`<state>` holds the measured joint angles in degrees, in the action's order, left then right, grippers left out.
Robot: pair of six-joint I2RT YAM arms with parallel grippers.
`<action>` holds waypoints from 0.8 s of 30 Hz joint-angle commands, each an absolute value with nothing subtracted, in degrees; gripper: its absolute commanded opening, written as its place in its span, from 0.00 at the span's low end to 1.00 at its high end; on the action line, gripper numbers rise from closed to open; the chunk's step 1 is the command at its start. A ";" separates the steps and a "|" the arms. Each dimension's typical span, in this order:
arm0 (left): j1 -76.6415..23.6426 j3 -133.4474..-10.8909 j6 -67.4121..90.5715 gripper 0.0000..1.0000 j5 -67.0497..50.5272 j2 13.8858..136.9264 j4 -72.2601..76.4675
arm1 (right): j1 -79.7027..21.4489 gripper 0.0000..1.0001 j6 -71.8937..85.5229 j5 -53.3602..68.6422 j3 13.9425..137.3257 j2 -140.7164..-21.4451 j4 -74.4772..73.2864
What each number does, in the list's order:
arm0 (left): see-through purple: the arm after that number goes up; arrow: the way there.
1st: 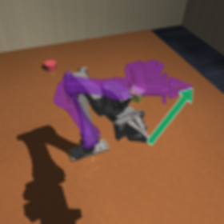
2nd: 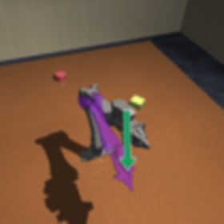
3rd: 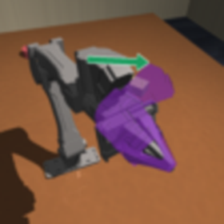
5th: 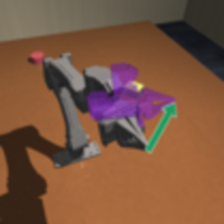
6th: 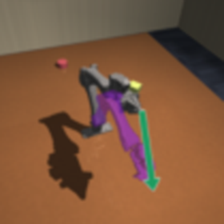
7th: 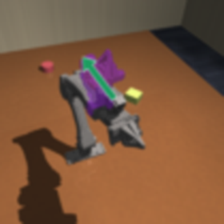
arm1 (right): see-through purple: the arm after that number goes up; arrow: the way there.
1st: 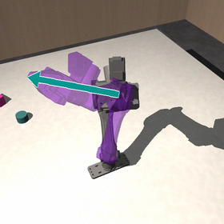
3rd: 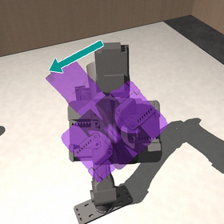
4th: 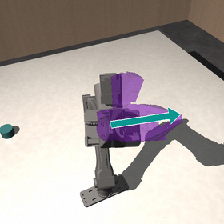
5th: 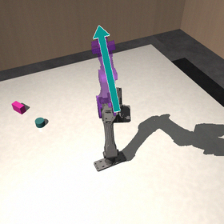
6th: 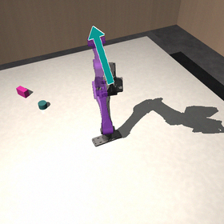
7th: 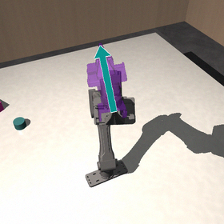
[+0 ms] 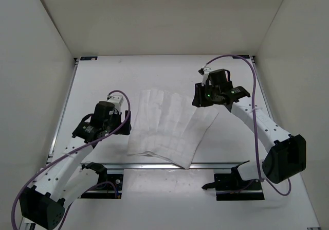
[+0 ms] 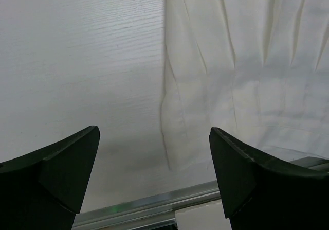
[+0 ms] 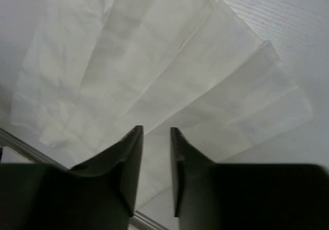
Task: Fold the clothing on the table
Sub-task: Flatten the skirt out
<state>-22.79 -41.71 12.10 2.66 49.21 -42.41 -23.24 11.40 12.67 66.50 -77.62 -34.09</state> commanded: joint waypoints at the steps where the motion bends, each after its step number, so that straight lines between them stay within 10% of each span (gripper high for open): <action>1: -22.85 -41.57 13.53 0.99 5.19 49.13 -41.31 | -23.56 0.29 10.73 10.82 66.10 -75.85 -32.96; 10: -17.87 -39.20 7.56 0.95 -9.49 34.91 -35.69 | -26.10 0.43 15.02 7.83 58.81 -70.05 -33.04; 11: -16.80 -39.20 7.04 0.87 -11.75 34.37 -35.42 | -26.28 0.44 16.33 6.87 56.80 -68.48 -32.96; 13: -16.08 -39.29 8.60 0.11 -10.82 35.59 -35.94 | -26.55 0.42 18.53 7.99 53.46 -66.19 -32.96; 14: -17.30 -39.46 10.61 0.00 -11.07 36.90 -35.43 | -26.63 0.40 20.20 8.17 50.39 -65.40 -33.48; 24: -22.66 -38.59 19.94 0.31 -12.22 52.65 -34.74 | -28.04 0.42 27.68 8.17 36.58 -62.22 -33.06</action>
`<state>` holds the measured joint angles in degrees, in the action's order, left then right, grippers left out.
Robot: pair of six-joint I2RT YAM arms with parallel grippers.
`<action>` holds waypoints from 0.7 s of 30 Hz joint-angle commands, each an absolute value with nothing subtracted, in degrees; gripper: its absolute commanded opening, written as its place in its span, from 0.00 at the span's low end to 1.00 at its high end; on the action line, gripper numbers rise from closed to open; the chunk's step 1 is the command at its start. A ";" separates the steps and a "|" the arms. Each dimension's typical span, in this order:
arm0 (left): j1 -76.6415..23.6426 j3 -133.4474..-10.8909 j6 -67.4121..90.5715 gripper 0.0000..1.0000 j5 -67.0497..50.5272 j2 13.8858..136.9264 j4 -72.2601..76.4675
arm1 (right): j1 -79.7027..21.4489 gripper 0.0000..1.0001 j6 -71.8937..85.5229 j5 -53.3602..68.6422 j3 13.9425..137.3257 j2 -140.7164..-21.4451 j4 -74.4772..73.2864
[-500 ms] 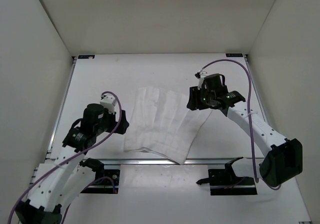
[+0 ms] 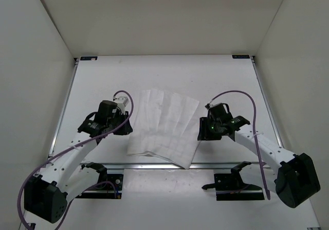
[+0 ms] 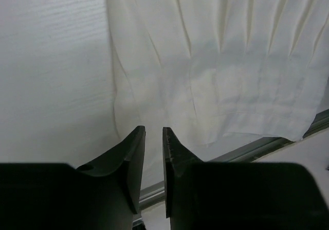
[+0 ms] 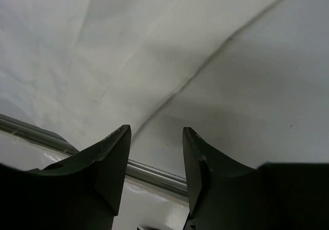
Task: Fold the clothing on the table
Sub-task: Flatten the skirt out
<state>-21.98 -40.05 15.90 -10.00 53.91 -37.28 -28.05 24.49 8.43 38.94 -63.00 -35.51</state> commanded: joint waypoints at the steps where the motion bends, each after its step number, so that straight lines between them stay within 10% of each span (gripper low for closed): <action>1: -23.46 -37.80 20.39 0.30 -12.13 52.73 -33.06 | -27.78 0.42 28.12 8.70 35.34 -62.92 -31.48; 10: -22.94 -33.05 22.59 0.63 -5.02 59.05 -28.57 | -27.42 0.42 28.56 9.49 33.22 -71.27 -20.93; 15: -23.38 -31.29 22.33 0.65 -5.18 65.72 -24.43 | -26.72 0.41 28.13 10.98 33.49 -75.93 -17.67; 17: -24.26 -31.38 21.98 0.59 -6.49 69.86 -23.03 | -26.72 0.12 27.69 11.25 35.06 -77.77 -17.14; 19: -24.52 -31.81 22.23 0.00 -8.34 74.51 -22.07 | -25.23 0.00 26.81 11.60 36.73 -79.97 -17.05; 21: -24.96 -32.69 23.29 0.00 -8.88 76.55 -20.84 | -24.52 0.00 25.50 11.34 41.02 -82.60 -17.66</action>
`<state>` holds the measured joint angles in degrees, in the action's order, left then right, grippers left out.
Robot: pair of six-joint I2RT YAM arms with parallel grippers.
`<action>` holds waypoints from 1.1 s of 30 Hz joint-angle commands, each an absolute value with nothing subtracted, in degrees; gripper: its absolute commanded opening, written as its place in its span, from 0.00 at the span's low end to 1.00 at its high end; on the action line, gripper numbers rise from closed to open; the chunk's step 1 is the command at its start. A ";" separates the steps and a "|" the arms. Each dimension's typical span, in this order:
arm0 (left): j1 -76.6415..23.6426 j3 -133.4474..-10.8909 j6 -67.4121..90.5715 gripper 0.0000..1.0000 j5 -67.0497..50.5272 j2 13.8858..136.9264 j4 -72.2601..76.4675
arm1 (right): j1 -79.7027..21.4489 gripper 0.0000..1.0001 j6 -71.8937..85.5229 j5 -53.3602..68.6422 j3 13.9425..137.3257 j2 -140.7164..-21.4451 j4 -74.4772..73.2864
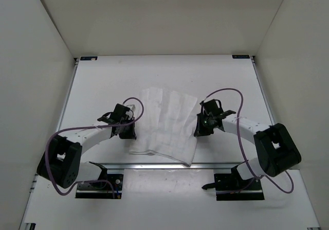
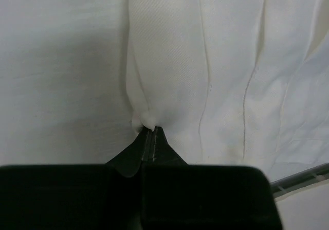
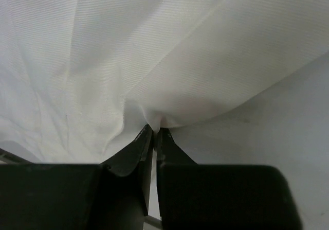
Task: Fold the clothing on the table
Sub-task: Flatten the skirt out
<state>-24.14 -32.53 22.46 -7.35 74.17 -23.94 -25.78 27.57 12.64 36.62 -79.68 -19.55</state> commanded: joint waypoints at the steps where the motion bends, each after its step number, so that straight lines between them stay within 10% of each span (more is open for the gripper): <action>1: -25.31 -33.91 23.64 0.00 -8.18 77.34 -20.57 | -23.83 0.00 24.88 10.38 42.61 -83.31 -17.93; 7: -22.15 -41.83 24.44 0.00 -5.54 79.45 -17.93 | -18.64 0.03 19.00 6.95 61.50 -94.72 -21.62; 9: -21.01 -44.20 24.00 0.01 -6.06 80.33 -18.02 | -17.15 0.28 17.85 6.94 67.04 -96.84 -23.37; 11: -20.13 -44.12 23.73 0.50 -7.65 80.16 -17.14 | -16.79 0.36 17.67 6.51 69.25 -96.86 -24.60; 14: -20.56 -41.85 22.24 0.75 -8.44 77.62 -17.23 | -17.75 0.41 17.75 5.36 65.75 -93.88 -24.00; 33: -21.80 -24.17 31.20 0.72 -5.28 66.88 -9.50 | -26.45 0.40 23.99 6.16 47.91 -90.62 -18.37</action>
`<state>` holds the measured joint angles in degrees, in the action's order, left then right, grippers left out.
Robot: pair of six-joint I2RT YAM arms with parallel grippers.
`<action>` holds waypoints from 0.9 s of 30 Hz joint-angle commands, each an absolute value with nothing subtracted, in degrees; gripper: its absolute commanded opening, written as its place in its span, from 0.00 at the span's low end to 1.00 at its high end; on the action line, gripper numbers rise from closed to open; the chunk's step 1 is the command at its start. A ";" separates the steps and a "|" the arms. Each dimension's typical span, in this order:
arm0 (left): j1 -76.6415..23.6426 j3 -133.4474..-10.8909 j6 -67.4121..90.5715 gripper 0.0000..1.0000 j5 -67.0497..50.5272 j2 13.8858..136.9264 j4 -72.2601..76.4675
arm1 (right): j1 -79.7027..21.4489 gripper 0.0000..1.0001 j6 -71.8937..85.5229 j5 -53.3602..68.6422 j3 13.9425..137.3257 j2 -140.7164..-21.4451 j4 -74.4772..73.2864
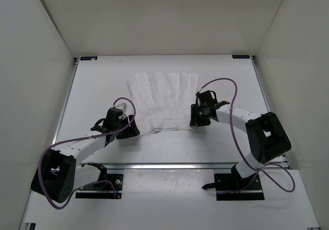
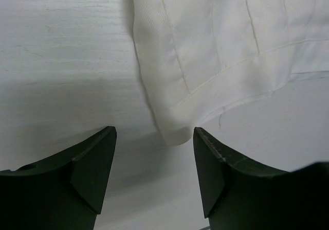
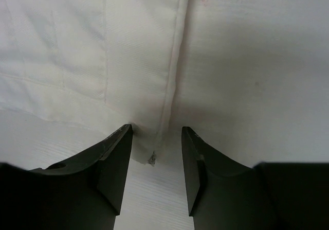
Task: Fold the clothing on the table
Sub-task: Flatten the skirt out
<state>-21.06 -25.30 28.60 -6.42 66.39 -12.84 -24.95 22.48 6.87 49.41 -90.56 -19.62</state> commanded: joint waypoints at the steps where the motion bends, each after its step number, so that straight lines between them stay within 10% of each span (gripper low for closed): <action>1: -22.23 -24.17 31.46 0.72 -5.27 67.84 -8.88 | -26.89 0.40 24.60 6.07 47.29 -90.27 -18.28; 6: -23.56 -24.35 33.31 0.60 -5.53 71.89 -6.60 | -27.33 0.37 25.31 7.21 43.51 -89.30 -16.17; 11: -24.34 -24.69 34.63 0.02 -6.76 74.18 -4.83 | -27.16 0.00 24.26 8.70 44.99 -90.88 -16.34; 27: -23.30 -79.96 26.36 0.00 -1.05 60.57 -41.83 | -25.58 0.00 20.39 14.06 79.01 -60.74 -41.30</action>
